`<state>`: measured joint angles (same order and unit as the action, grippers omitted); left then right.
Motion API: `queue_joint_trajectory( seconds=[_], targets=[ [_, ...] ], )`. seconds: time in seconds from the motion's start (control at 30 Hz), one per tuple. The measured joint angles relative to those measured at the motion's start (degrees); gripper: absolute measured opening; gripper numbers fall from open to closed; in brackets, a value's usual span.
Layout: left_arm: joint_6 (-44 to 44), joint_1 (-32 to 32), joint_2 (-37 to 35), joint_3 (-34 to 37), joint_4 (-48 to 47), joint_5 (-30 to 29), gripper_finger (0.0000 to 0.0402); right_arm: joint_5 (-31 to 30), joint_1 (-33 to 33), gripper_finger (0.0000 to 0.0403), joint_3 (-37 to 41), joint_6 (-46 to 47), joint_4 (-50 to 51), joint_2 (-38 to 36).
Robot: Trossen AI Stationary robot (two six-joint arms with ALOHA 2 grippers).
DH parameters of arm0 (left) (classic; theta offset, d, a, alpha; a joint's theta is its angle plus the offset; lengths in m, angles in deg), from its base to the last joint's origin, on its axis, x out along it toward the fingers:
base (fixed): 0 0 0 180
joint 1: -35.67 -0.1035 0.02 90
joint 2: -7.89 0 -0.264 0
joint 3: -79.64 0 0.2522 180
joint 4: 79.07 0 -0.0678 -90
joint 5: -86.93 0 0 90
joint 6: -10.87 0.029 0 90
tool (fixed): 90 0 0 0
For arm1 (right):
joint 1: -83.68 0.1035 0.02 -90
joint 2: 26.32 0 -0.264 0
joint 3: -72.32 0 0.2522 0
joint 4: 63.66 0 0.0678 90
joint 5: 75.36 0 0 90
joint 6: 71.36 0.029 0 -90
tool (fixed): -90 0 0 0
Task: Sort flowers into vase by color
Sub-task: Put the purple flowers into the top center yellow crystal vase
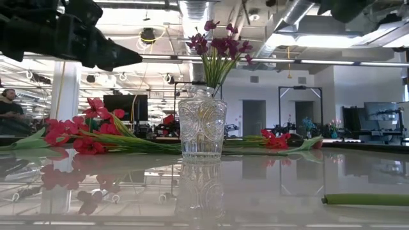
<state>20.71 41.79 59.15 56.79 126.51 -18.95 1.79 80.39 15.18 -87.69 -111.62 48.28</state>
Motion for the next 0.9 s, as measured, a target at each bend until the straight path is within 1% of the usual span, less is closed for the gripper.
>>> queue_joint_trajectory(
  seconds=[0.13, 0.27, 0.4, 0.47, 0.53, 0.6, 0.77, 0.8, 0.9],
  targets=[
    [-0.49, -1.42, 1.94, -0.01, 2.95, 0.02, 0.0139, 5.02, -11.31, 0.0029, 0.0, 4.95, 4.42, -3.48],
    [-1.79, -1.72, 2.37, -0.02, 2.63, 0.15, 0.0139, 7.47, -23.49, 0.0029, 0.0, 9.75, 7.98, -3.87],
    [0.66, -1.74, 2.37, -0.02, 3.48, 0.1, 0.0139, 12.93, -33.86, 0.0029, 0.0, 18.59, 5.05, 0.64],
    [1.86, -1.74, 2.35, -0.02, 4.86, 0.02, 0.0139, 14.17, -37.04, 0.0029, 0.0, 22.67, 2.08, 4.61],
    [3.05, -1.74, 2.35, -0.02, 5.36, 0.02, 0.0139, 14.57, -39.06, 0.0029, 0.0, 27.12, -2.71, 8.86],
    [4.16, -1.74, 2.35, -0.02, 5.32, -0.61, 0.0139, 14.83, -39.72, 0.0029, 0.0, 31.62, -9.2, 13.39],
    [4.53, -1.74, 2.35, -0.02, 5.22, -2.73, 0.0139, 15.12, -37.67, 0.0029, 0.0, 41.32, -26.56, 23.81],
    [4.66, -1.74, 2.35, -0.02, 5.23, -2.93, 0.0139, 15.14, -37.0, 0.0029, 0.0, 42.03, -28.17, 25.08],
    [5.59, -1.74, 2.35, -0.04, 5.22, -2.94, 0.0139, 14.79, -34.47, 0.0029, -0.3, 40.6, -27.34, 27.57]
  ],
)
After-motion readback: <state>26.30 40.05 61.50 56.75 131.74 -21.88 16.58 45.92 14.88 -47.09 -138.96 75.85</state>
